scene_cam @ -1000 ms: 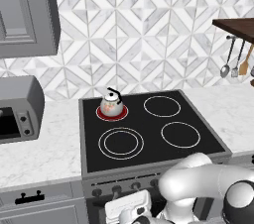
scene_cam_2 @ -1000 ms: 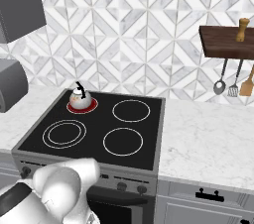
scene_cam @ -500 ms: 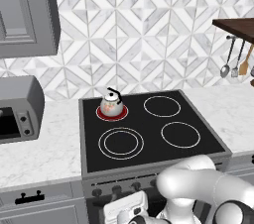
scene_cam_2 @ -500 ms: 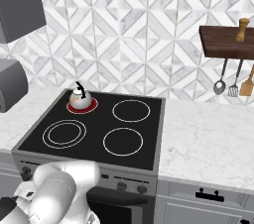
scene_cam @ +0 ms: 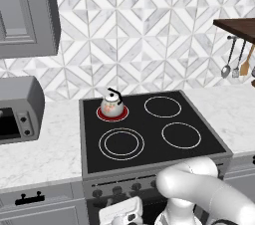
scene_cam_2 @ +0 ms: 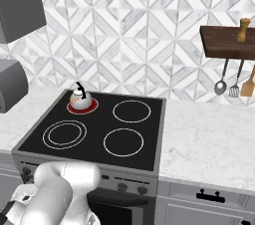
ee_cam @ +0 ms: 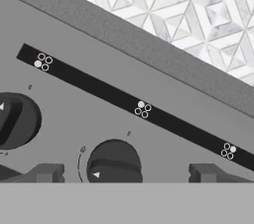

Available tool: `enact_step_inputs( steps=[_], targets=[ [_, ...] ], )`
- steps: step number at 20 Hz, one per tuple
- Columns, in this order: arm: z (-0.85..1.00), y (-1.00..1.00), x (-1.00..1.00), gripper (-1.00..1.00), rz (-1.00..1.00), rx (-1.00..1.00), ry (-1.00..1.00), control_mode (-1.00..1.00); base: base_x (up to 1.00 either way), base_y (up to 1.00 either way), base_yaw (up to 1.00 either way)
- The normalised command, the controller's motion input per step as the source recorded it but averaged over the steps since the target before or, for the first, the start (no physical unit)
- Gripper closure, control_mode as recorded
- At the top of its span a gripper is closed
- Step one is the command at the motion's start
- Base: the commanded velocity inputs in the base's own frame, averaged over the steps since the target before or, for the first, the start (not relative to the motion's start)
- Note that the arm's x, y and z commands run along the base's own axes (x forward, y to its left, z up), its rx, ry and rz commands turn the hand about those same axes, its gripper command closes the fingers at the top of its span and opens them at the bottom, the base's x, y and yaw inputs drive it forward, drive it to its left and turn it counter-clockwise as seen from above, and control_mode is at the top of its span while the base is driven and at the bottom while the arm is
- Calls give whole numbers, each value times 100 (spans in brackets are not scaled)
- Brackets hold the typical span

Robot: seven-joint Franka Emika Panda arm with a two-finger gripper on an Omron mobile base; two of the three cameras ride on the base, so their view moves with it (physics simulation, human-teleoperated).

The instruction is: Turn off the rear left burner of the stove.

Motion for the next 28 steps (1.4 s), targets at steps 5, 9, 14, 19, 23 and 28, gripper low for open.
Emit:
enact_step_inputs(
  steps=[5,9,14,19,23,28],
  targets=[
    [-4,0,16,-100,0,0,0,-100,0,0,0],
    [-1,0,18,-100,0,0,0,-100,0,0,0],
    [-8,0,19,-100,0,0,0,-100,0,0,0],
    [-9,0,17,-100,0,0,0,-100,0,0,0],
    [-14,0,19,-100,0,0,0,-100,0,0,0],
    [-5,0,12,100,0,0,0,-100,0,0,0]
  ],
)
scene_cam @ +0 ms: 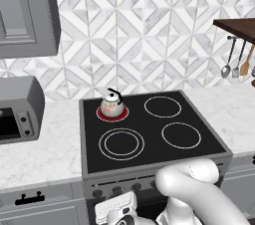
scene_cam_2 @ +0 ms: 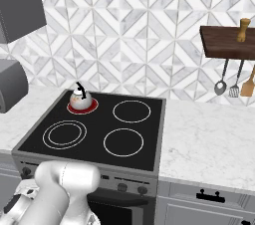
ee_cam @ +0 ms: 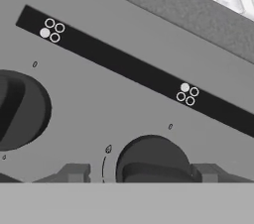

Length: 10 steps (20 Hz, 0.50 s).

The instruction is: Turn off the rear left burner of the stove.

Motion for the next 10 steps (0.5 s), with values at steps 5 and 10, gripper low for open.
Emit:
enact_step_inputs(
  steps=[5,10],
  targets=[
    [0,-1,0,100,0,0,0,-100,0,0,0],
    [0,0,0,100,0,0,0,-100,0,0,0]
  ],
)
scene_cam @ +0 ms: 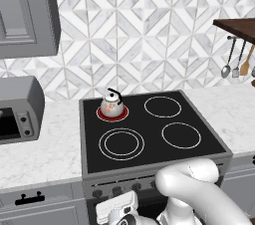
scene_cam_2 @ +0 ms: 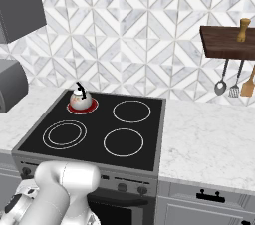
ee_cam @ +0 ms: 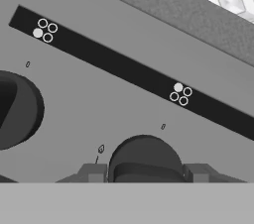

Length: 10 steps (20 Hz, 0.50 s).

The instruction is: Turn off the rear left burner of the stove.

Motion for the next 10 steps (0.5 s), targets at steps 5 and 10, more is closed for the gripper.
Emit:
enact_step_inputs(
  steps=[5,10],
  targets=[
    [0,0,0,100,0,0,0,-100,0,0,0],
    [0,-1,0,100,-2,10,0,-100,0,0,0]
  ],
)
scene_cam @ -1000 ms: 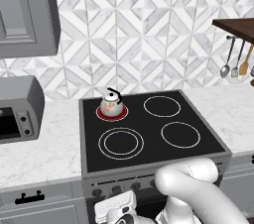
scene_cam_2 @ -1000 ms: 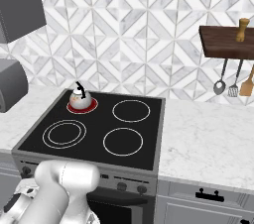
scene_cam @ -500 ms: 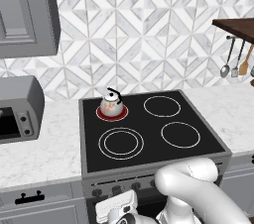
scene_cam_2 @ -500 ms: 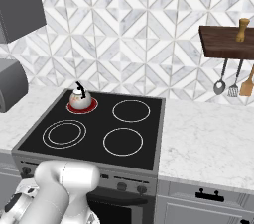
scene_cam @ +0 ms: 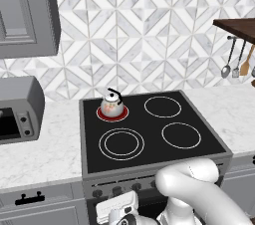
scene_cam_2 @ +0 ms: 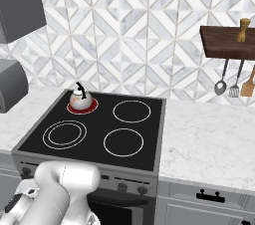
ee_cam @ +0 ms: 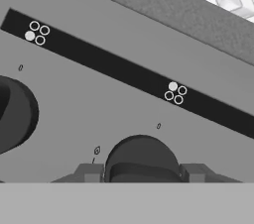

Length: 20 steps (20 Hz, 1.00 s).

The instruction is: Turn off the rear left burner of the stove.

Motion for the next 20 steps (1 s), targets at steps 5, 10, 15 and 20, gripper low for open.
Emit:
enact_step_inputs(
  steps=[5,10,15,20],
  targets=[
    [0,-14,-4,100,-9,23,0,-100,0,0,0],
    [0,-16,0,100,-14,27,0,-100,0,0,0],
    [-2,-6,0,100,-17,25,0,-100,0,0,0],
    [-9,-2,0,100,-21,23,0,-100,0,0,0]
  ],
)
